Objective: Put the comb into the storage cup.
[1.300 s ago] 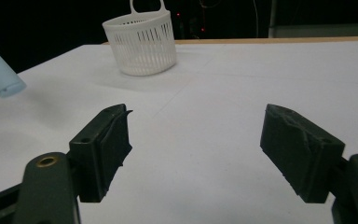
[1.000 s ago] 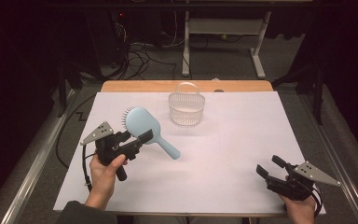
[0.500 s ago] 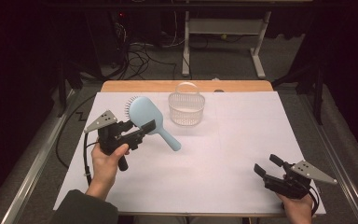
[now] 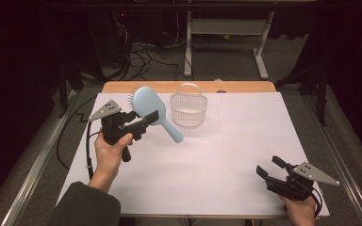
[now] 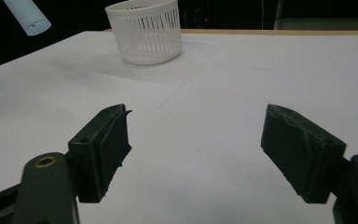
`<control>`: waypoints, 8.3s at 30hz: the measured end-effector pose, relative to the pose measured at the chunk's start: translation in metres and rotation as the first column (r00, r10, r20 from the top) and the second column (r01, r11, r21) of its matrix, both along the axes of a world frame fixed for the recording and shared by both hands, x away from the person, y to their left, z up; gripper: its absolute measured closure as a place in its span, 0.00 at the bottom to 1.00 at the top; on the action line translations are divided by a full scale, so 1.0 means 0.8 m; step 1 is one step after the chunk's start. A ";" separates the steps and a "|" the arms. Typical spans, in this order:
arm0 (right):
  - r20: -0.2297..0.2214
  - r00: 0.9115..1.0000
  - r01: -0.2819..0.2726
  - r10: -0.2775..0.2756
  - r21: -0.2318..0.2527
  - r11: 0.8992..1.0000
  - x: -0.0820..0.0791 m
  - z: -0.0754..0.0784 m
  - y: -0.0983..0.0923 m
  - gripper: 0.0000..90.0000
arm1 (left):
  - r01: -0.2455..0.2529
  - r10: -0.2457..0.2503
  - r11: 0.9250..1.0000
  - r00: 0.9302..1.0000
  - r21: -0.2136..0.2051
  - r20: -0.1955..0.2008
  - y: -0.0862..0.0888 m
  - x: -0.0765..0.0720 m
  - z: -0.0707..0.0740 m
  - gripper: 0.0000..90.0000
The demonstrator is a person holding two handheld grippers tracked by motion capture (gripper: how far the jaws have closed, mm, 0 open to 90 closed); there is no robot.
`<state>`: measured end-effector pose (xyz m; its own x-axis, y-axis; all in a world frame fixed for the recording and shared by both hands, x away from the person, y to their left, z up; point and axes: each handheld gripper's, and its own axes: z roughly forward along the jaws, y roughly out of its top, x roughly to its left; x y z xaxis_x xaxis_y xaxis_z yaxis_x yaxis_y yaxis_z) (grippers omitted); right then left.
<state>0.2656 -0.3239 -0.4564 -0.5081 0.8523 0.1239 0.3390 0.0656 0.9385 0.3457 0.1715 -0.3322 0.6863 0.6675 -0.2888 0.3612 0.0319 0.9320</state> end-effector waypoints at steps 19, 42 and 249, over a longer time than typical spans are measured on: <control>-0.003 1.000 -0.001 0.001 0.005 1.000 0.001 0.000 0.000 0.27 | -0.028 0.028 0.999 1.000 0.043 -0.009 -0.014 0.036 0.010 0.59; -0.007 1.000 -0.007 0.007 0.008 1.000 0.001 -0.001 -0.001 0.27 | -0.037 0.037 0.996 0.999 0.082 0.004 -0.045 0.076 0.029 0.59; -0.011 1.000 -0.023 0.023 0.031 0.999 0.001 -0.001 -0.002 0.26 | -0.136 0.204 0.922 0.966 0.362 -0.156 -0.087 0.173 -0.070 0.33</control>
<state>0.2661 -0.3258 -0.4575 -0.5256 0.8362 0.1563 0.3487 0.0442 0.9362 0.4840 0.1016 -0.3885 0.5096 0.8504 -0.1311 0.5477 -0.2031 0.8117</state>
